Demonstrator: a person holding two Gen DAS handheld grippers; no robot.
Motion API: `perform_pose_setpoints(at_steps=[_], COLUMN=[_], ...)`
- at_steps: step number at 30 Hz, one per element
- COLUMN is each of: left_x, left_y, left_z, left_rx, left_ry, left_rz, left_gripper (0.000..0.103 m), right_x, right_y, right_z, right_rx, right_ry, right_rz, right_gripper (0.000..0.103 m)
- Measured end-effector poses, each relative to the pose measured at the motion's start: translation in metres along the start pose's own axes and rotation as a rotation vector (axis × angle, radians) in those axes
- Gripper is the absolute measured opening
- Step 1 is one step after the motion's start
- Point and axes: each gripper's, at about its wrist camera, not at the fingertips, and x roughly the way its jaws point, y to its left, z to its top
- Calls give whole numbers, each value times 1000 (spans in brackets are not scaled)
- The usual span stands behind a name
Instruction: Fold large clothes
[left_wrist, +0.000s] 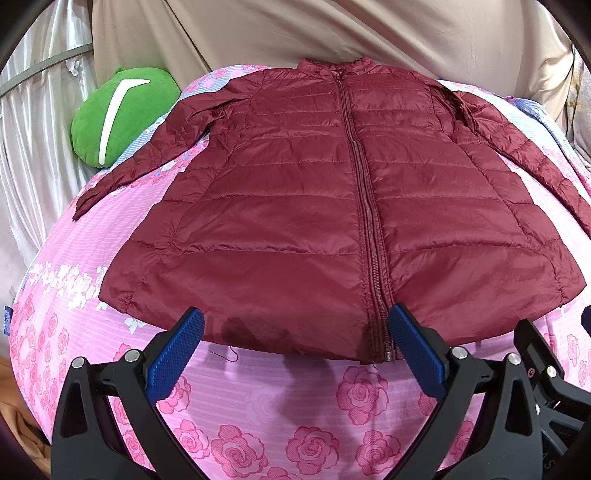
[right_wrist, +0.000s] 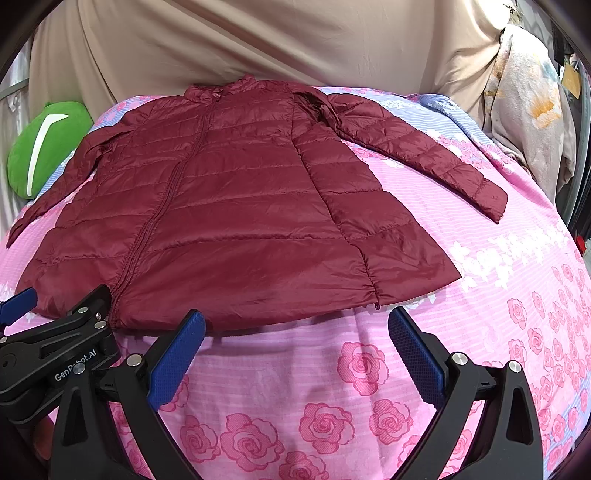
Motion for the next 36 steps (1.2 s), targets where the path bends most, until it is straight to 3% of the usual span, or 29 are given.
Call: perform_pose_setpoints(at_steps=[18, 24, 27, 29, 31, 36], left_x=[8, 11, 13, 14, 12, 20], left_y=[2, -11, -16, -18, -18, -3], left_z=[-8, 7, 14, 20, 30, 61], left_rx=[11, 82, 82, 72, 56, 16], left_ry=[4, -16, -2, -3, -56, -59], left_rz=[-2, 54, 13, -19, -32, -73], left_gripper=[98, 98, 98, 98, 98, 98], right_x=[2, 9, 14, 17, 22, 53], right_y=[-2, -8, -13, -26, -47, -160], right_z=[0, 7, 16, 24, 33, 65], right_rx=[0, 6, 3, 15, 48, 300], right_ry=[6, 10, 15, 19, 18, 56], right_rz=[4, 2, 13, 43, 48, 32], right_gripper=[98, 98, 98, 98, 98, 98])
